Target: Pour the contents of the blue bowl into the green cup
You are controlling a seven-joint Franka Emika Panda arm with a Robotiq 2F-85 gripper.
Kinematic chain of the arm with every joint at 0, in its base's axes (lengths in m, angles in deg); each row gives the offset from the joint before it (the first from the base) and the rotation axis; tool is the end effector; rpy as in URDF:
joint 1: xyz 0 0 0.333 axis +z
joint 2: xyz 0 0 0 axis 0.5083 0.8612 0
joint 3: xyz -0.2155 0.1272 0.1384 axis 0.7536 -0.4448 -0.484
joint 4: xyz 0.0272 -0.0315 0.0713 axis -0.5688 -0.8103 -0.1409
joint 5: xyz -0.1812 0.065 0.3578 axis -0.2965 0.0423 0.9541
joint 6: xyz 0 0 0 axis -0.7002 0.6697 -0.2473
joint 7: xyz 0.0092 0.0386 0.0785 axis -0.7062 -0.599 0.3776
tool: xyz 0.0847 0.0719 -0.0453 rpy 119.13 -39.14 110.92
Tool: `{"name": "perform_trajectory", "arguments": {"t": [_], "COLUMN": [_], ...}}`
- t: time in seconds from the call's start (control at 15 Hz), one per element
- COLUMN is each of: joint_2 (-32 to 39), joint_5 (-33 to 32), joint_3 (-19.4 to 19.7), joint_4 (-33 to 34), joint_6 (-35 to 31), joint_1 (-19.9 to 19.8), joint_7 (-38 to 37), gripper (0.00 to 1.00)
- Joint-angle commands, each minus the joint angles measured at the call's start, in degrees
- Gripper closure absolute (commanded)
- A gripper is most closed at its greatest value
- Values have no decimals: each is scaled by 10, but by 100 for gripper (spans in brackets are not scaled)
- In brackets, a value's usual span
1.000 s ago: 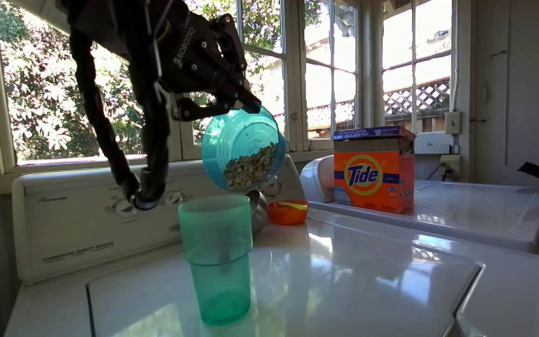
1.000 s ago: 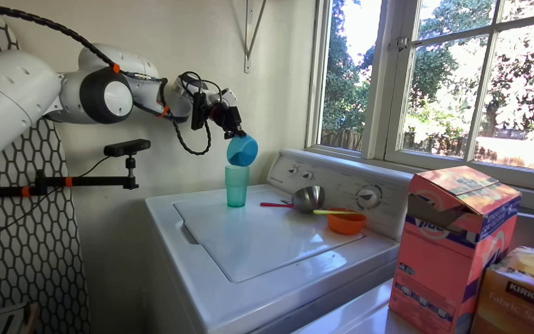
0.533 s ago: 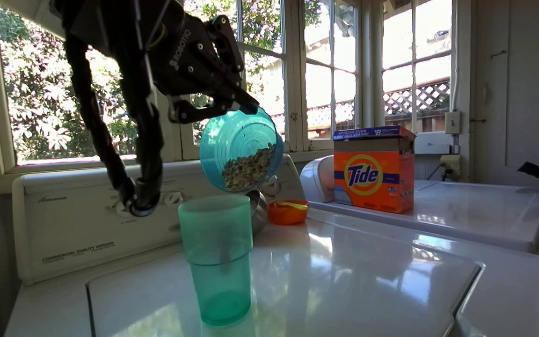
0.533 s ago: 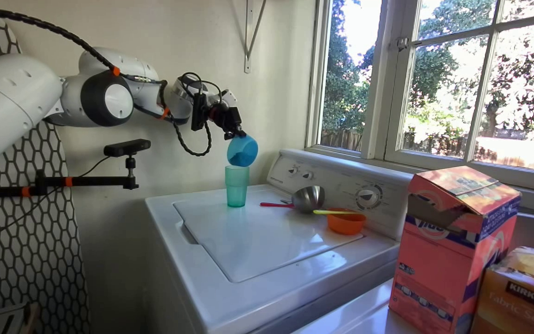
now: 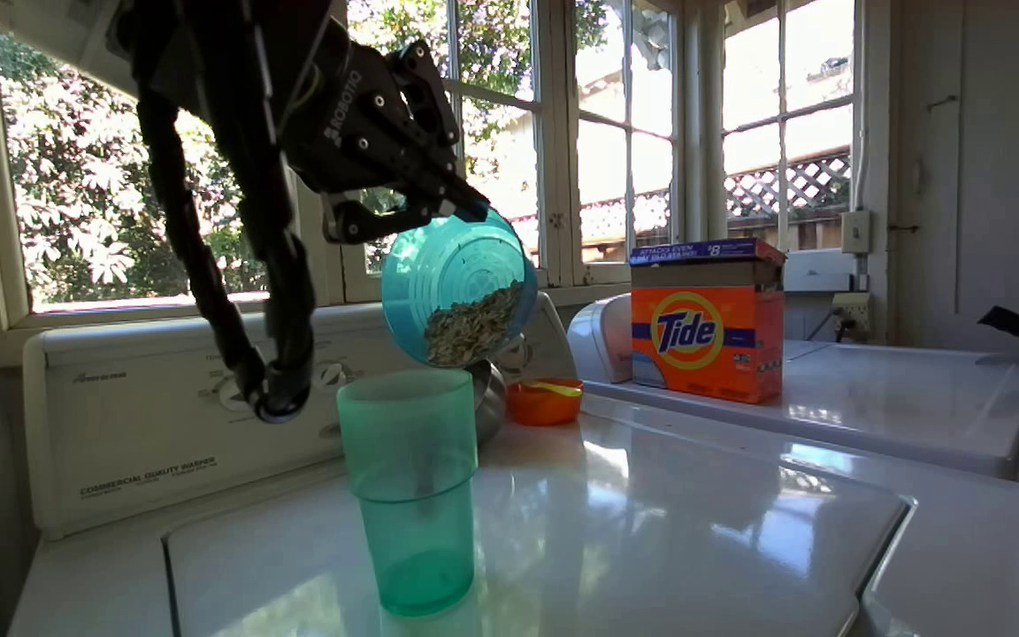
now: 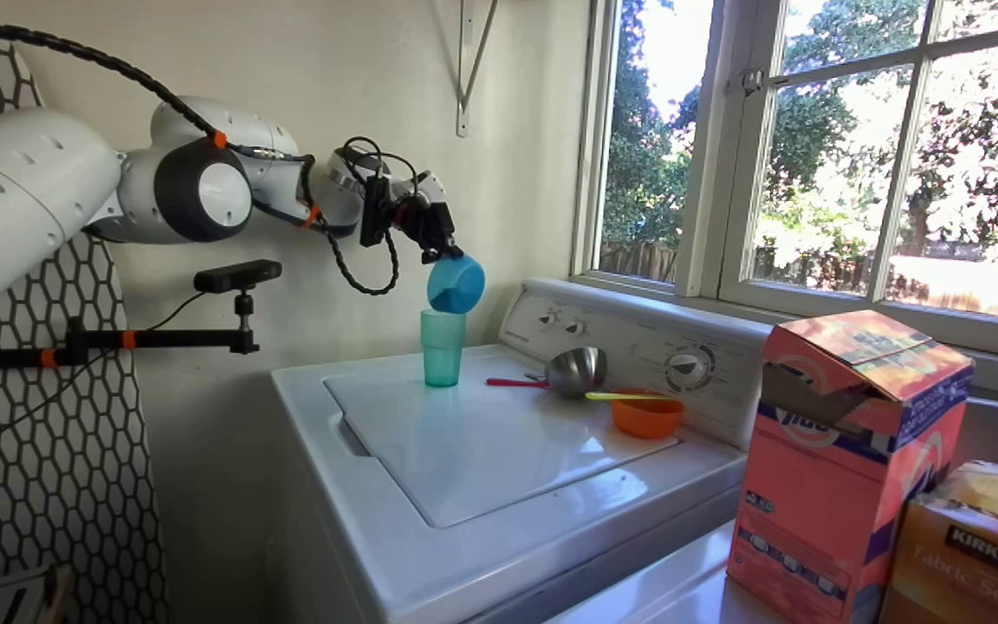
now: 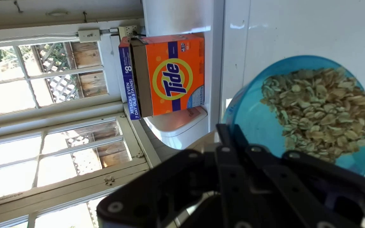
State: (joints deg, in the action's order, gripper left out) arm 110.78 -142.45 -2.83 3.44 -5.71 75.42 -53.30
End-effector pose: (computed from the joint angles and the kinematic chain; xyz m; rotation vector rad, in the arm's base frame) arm 0.5998 0.3643 0.4622 1.9697 0.0426 0.2045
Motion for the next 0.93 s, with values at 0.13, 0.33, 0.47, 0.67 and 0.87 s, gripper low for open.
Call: {"name": "perform_trajectory", "arguments": {"t": [0.13, 0.33, 0.47, 0.67, 0.87], "joint_2": [29, 35, 39, 55, 66], "joint_5": [-7, -1, -1, -5, -3], "joint_3": [8, 5, 6, 1, 4], "joint_4": [40, 54, 61, 94, 115], "joint_6": [14, 10, 10, 16, 15], "joint_1": [2, -1, -3, -9, -10], "joint_7": [38, 41, 44, 59, 71], "gripper": [99, 99, 99, 99, 99]}}
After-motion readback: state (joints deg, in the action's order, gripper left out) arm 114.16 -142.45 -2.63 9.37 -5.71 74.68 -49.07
